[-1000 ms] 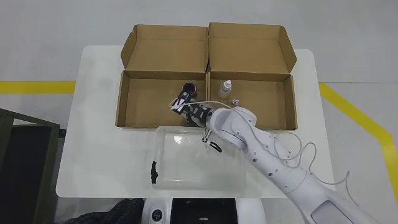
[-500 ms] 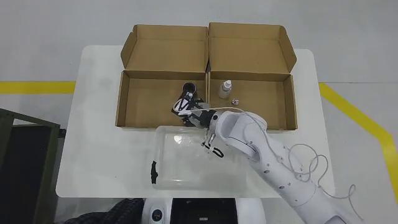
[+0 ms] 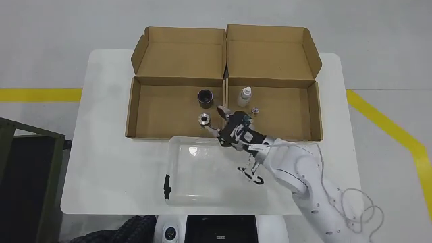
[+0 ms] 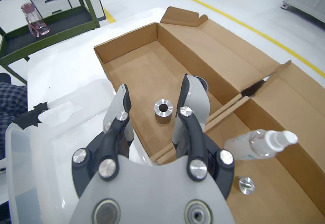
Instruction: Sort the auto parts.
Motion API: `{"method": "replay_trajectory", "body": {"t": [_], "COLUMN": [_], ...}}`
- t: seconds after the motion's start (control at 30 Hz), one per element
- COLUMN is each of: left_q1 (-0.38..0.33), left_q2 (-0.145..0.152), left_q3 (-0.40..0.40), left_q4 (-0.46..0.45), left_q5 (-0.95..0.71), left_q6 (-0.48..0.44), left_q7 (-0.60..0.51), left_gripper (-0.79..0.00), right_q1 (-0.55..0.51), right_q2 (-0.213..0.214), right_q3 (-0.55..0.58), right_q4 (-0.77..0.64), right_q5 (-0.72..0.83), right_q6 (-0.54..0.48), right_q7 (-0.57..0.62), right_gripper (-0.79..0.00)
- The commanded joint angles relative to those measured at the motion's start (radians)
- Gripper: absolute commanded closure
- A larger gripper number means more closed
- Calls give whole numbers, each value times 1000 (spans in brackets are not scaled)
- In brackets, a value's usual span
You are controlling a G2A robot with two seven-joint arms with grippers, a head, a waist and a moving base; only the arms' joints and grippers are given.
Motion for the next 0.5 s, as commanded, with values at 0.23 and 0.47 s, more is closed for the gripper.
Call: {"method": "replay_trajectory", "body": {"t": [0.23,0.47], "left_q1": [0,0], "left_q2": [0,0], "left_q3": [0,0], "left_q4": [0,0], "left_q5": [0,0], "left_q6": [0,0], "left_q7": [0,0], "left_gripper": [-785,-785], "right_q1": [-186,-294], "right_q2": [32,47], "right_q3": [205,338], "right_q4": [-38,-36], "right_q5": [-1,36], "right_q6": [0,2], "right_q7": [-196,-307], "right_gripper": [-385,-520]}}
